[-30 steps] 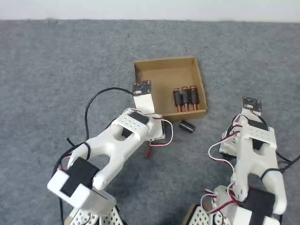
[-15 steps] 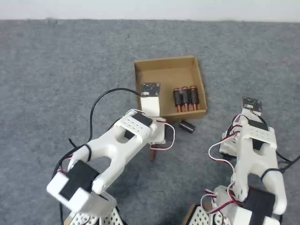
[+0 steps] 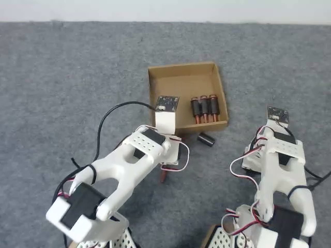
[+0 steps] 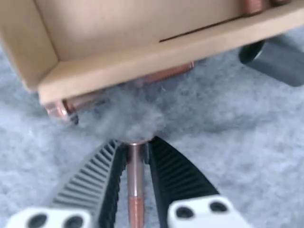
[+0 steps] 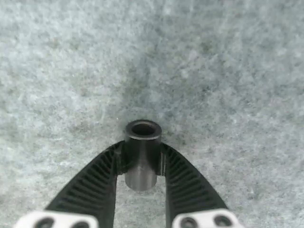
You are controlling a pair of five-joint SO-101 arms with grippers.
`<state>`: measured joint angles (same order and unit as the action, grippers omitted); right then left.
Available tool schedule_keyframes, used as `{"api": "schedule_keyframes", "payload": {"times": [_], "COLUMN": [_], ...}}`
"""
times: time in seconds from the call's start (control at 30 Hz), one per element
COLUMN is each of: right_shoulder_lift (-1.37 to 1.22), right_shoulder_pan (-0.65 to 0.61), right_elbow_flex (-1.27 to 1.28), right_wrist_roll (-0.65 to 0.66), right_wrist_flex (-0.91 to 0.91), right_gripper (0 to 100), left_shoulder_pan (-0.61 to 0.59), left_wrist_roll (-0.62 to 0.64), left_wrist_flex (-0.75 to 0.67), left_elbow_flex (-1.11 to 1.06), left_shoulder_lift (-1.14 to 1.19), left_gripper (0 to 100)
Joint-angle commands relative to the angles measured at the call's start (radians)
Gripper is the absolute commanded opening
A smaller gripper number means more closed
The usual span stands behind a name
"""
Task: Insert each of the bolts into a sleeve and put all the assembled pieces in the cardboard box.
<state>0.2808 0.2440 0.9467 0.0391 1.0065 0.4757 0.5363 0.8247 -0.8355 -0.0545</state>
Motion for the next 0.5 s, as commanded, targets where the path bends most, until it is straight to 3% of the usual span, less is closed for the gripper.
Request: {"api": "schedule_keyframes", "payload": {"times": [0.0,0.23,0.47], "right_shoulder_lift": [0.059,0.059,0.059], "right_shoulder_pan": [0.004,0.004,0.004], "right_elbow_flex": [-0.005,-0.005,-0.005], "right_wrist_roll": [0.012,0.012,0.014], "right_wrist_flex": [-0.002,-0.002,-0.002], "right_gripper": [0.6,0.6,0.6], "left_shoulder_pan": [0.006,0.005,0.003], "left_wrist_roll": [-0.012,-0.009,-0.014], "left_wrist_flex": [-0.023,-0.021,-0.031], "left_elbow_flex": [-0.001,-0.035,-0.041], "left_shoulder_lift": [-0.058,-0.058,-0.046], "left_gripper": [5,22,10]}}
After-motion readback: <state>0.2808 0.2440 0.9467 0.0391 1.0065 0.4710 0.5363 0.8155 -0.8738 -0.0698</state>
